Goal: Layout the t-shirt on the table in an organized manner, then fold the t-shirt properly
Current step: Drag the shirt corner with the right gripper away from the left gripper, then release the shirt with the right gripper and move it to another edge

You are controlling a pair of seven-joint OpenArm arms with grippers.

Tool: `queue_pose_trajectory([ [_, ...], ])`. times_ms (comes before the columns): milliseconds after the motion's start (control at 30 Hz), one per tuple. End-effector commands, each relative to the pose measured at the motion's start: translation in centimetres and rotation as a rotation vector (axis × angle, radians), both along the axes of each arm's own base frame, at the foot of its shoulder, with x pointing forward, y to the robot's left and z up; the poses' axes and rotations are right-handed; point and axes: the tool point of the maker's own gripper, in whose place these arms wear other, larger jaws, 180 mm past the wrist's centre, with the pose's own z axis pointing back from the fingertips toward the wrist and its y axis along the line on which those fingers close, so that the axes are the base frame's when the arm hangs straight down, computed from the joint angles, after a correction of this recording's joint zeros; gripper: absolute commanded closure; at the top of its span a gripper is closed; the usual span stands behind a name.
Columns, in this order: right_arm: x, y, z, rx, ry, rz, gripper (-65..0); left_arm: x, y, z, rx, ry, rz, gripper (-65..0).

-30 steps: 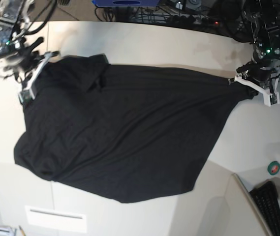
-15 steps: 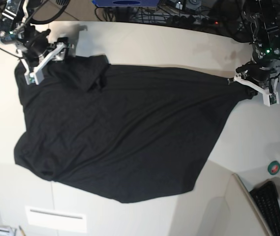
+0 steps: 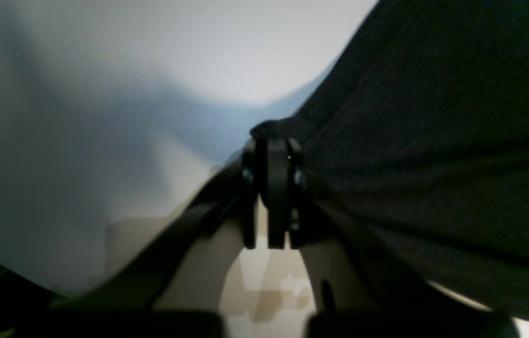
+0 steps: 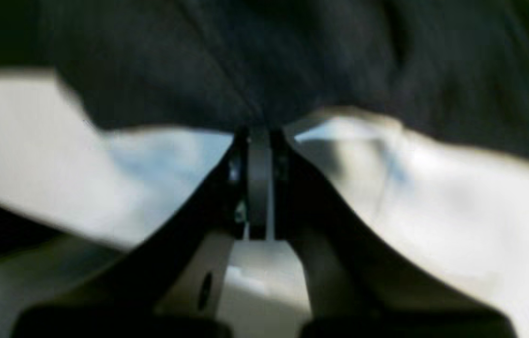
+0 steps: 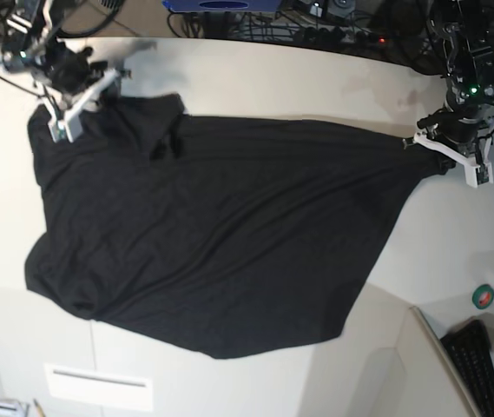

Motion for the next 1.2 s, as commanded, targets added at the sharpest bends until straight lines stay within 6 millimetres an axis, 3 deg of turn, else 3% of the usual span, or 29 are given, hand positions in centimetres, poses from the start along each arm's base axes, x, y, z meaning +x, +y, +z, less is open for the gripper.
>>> queue_pose_trajectory([
  [0, 0.8, -0.9, 1.4, -0.027, -0.05, 0.021, 0.0, 0.7, 0.7, 1.2, 0.029, -0.038, 0.001, 0.0],
  [267, -2.1, -7.6, 2.2, -0.223, 0.12, 0.155, 0.0, 0.7, 0.9, 1.4, 0.036, -0.038, -0.001, 0.0],
  [400, -3.5, -9.1, 1.4, -0.243, 0.19, 0.164, 0.0, 0.7, 0.8, 1.2, 0.031, -0.036, 0.001, 0.0],
  [567, -4.0, -8.8, 0.9, -0.228, 0.219, 0.163, 0.0, 0.7, 0.8, 1.2, 0.031, -0.036, 0.001, 0.0],
  [700, -4.0, -8.9, 1.4, -0.241, 0.206, 0.165, -24.2, 0.7, 1.0, 1.3, 0.036, -0.036, 0.0, 0.0],
  [767, -3.8, -9.0, 2.4, -0.265, 0.173, 0.175, -28.2, 0.8, 1.2, 1.5, 0.043, -0.038, -0.004, 0.0],
  [867, -1.4, -9.3, 4.5, -0.307, 0.068, 0.183, -27.2, 0.8, 1.3, 1.6, 0.049, -0.038, -0.006, 0.0],
  [967, 2.4, -9.1, 5.2, -0.285, -0.072, 0.149, -15.8, 0.9, 1.3, 1.7, 0.048, -0.041, -0.006, 0.0],
  [1033, 4.5, -9.4, 4.2, -0.259, -0.104, 0.128, -2.3, 1.0, 1.2, 1.7, 0.046, -0.044, -0.005, 0.0],
  [1167, 6.7, -10.4, 0.6, -0.252, 0.006, 0.126, 0.0, 1.2, 1.3, 1.9, 0.048, -0.05, -0.004, 0.0],
])
